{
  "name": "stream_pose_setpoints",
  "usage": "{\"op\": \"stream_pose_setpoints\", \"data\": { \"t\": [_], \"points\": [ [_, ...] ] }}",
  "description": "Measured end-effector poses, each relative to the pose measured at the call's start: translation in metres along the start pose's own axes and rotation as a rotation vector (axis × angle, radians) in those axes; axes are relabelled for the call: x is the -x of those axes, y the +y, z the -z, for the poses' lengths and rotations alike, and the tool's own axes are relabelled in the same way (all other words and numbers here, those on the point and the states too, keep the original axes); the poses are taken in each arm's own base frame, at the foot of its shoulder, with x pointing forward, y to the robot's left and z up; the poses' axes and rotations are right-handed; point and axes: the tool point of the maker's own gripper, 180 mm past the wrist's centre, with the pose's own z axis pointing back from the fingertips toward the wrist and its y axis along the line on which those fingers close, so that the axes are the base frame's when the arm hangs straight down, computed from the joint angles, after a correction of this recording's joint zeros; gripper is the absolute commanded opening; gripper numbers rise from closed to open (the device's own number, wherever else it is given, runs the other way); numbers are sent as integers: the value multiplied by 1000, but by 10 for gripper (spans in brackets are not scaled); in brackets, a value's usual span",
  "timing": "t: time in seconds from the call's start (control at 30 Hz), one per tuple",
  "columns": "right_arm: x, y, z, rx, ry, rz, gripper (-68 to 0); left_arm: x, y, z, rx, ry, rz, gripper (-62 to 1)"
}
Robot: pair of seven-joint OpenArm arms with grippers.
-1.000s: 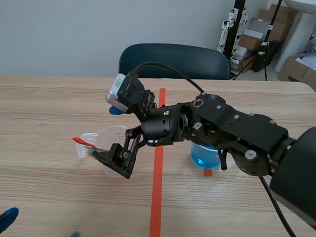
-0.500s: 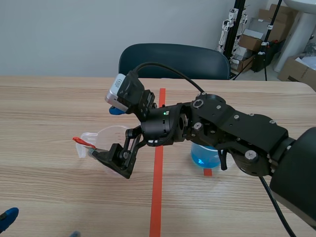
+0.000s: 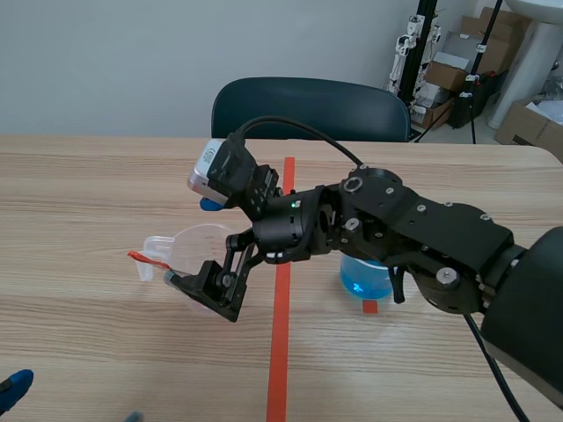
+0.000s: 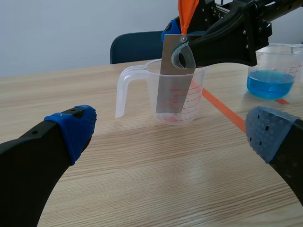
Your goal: Do the redox reaction experiment. put the plate into the left beaker
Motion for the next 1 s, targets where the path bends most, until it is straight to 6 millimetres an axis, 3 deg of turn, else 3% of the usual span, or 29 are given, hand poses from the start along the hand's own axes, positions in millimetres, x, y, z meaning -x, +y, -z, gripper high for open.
{"op": "stream_pose_setpoints", "data": {
  "t": [0.33, 1.0],
  "points": [
    [11, 19, 1, -17, -7, 53, 4, 0, 0, 0, 0, 0, 0, 14],
    [0, 19, 0, -15, -73, 57, 4, 0, 0, 0, 0, 0, 0, 14]
  ]
}}
